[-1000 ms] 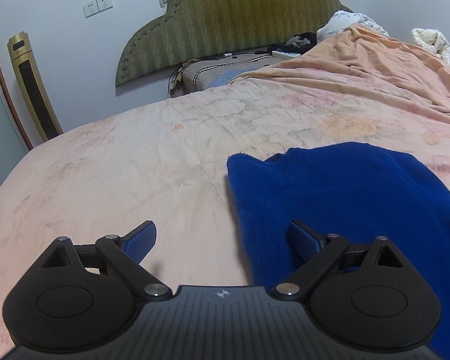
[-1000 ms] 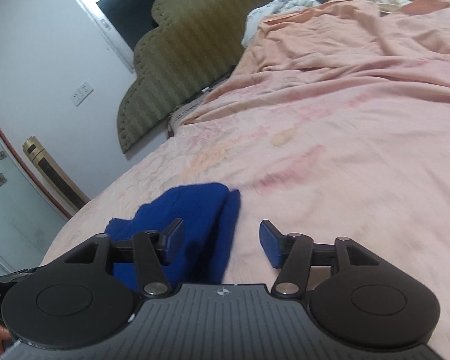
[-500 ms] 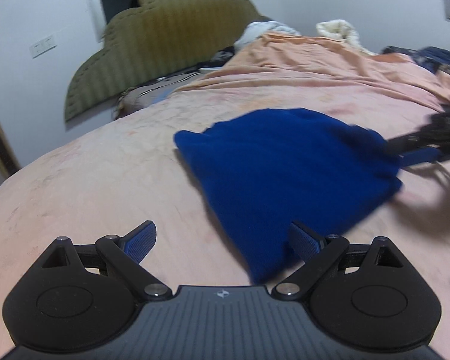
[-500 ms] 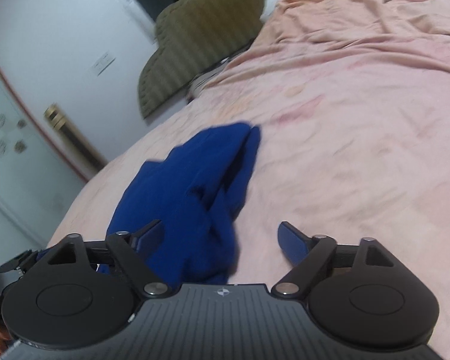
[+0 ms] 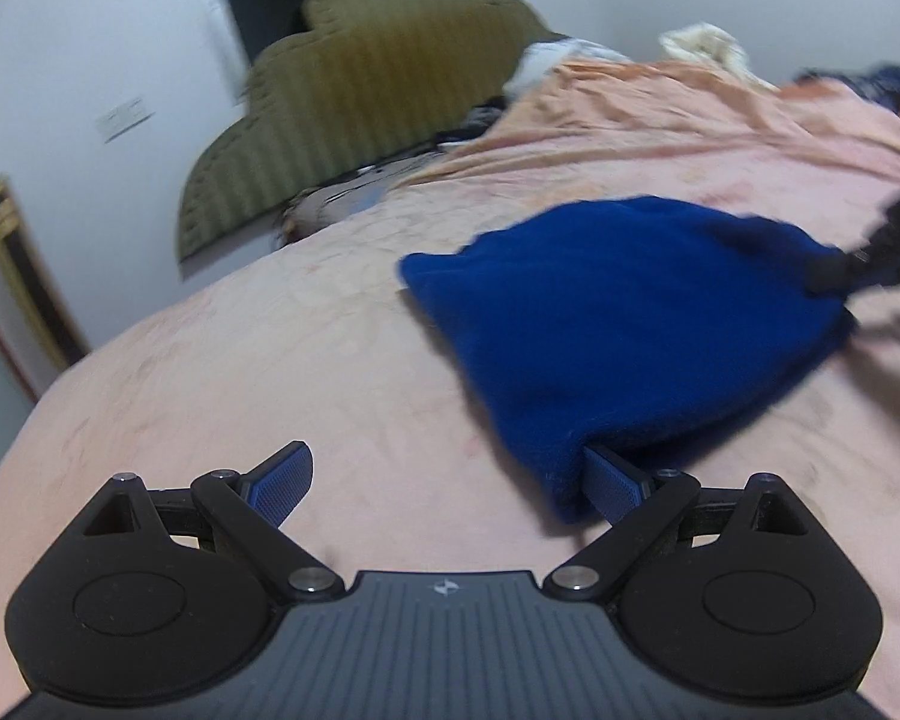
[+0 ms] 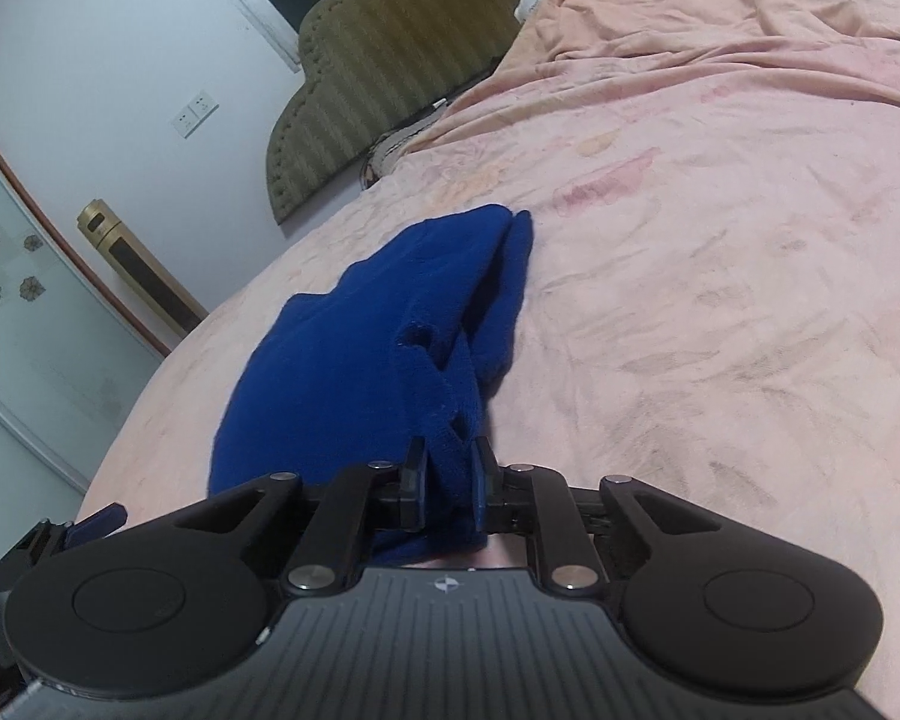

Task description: Fold small clothes

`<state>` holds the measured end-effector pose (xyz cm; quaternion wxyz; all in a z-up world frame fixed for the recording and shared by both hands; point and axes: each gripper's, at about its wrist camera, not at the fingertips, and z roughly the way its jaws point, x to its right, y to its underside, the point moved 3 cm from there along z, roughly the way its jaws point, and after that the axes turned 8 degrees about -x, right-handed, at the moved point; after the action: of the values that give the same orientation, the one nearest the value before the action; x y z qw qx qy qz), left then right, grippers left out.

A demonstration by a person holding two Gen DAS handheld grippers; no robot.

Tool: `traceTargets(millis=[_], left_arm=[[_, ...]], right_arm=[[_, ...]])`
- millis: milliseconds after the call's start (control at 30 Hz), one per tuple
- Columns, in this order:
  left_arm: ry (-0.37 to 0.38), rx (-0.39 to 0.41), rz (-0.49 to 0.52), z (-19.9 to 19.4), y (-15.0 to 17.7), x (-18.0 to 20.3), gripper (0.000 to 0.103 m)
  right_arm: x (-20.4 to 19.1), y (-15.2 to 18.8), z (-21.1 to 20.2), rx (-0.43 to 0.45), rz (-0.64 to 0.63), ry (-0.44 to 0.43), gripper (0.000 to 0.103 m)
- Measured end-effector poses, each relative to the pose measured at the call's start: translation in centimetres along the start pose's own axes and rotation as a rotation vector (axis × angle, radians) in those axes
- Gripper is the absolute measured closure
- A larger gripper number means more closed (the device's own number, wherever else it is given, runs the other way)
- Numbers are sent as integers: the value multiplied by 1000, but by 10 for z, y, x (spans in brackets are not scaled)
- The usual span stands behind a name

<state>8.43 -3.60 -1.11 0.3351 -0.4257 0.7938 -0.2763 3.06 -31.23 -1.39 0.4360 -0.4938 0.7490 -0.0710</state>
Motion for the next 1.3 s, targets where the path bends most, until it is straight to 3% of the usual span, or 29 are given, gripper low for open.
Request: traceTargets(millis=[100, 233, 400, 500, 567, 667, 733, 833, 933, 1167, 1300], left_arm=[[-25, -11, -61, 2, 3, -14, 6], [24, -46, -83, 4, 11, -19, 6], [98, -15, -74, -20, 11, -13, 7], [145, 12, -110, -31, -5, -12, 7], [132, -2, -134, -27, -20, -9, 7], [71, -81, -158, -3, -32, -1, 7], [44, -132, -168, 13, -32, 7, 7], [43, -188, -184, 26, -26, 16, 7], [41, -204, -194, 27, -21, 18, 7], [41, -220, -208, 26, -20, 18, 7], [42, -226, -210, 27, -19, 19, 7]], right_arm=[[-4, 1, -3, -7, 9, -43, 88], [-7, 3, -7, -21, 16, -89, 90], [-1, 9, -2, -24, -29, 53, 88], [0, 9, -9, 21, -14, 96, 75], [-10, 6, -17, 86, -59, 166, 74], [-34, 1, -22, 136, -168, 203, 74], [-51, 1, -15, 127, -249, 205, 72], [-56, 4, 1, 75, -273, 196, 66], [-42, 10, 14, 26, -235, 251, 67], [-56, 15, -1, 73, -294, 268, 59], [-59, 15, 3, 53, -297, 254, 56]])
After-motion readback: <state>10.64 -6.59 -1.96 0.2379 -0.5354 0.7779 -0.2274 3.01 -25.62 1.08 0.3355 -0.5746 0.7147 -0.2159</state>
